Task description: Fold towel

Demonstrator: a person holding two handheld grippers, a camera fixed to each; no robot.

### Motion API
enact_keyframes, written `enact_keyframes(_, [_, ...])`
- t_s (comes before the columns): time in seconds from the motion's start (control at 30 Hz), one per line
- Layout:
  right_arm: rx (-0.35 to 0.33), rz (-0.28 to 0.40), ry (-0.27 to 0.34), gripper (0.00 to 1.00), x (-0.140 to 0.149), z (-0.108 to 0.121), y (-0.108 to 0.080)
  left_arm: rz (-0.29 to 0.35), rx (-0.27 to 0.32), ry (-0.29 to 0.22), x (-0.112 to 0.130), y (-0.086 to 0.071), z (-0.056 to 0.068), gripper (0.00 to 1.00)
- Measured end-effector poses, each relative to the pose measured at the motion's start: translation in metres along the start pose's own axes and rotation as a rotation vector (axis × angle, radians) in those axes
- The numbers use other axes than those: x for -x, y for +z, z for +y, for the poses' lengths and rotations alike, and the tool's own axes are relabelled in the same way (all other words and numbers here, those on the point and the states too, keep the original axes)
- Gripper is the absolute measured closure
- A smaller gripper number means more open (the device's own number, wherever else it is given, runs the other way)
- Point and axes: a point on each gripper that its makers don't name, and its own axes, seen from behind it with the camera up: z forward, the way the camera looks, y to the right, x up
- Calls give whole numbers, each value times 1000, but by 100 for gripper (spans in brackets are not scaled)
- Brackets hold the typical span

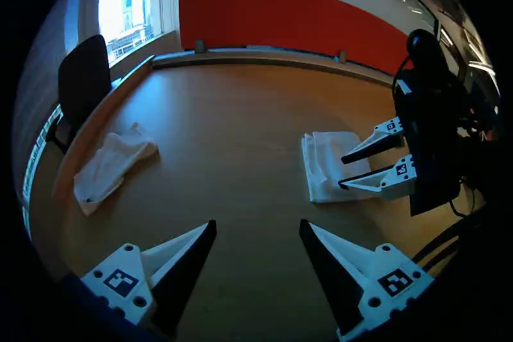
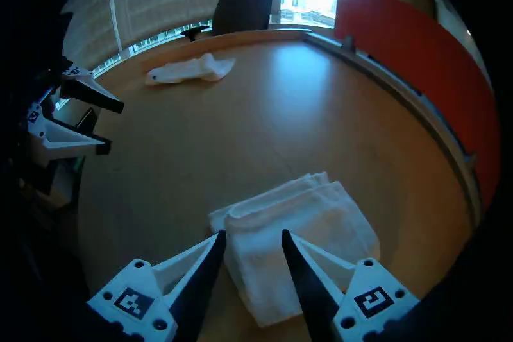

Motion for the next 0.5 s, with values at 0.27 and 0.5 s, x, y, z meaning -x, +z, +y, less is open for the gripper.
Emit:
enact_keyframes(0.27, [6, 13, 15, 17, -1, 0, -7, 2, -13, 0, 1, -3, -5, 4])
enact_keyframes(0.5, [28, 7, 38, 14, 16, 3, -18, -1, -26, 2, 7, -6, -14, 4])
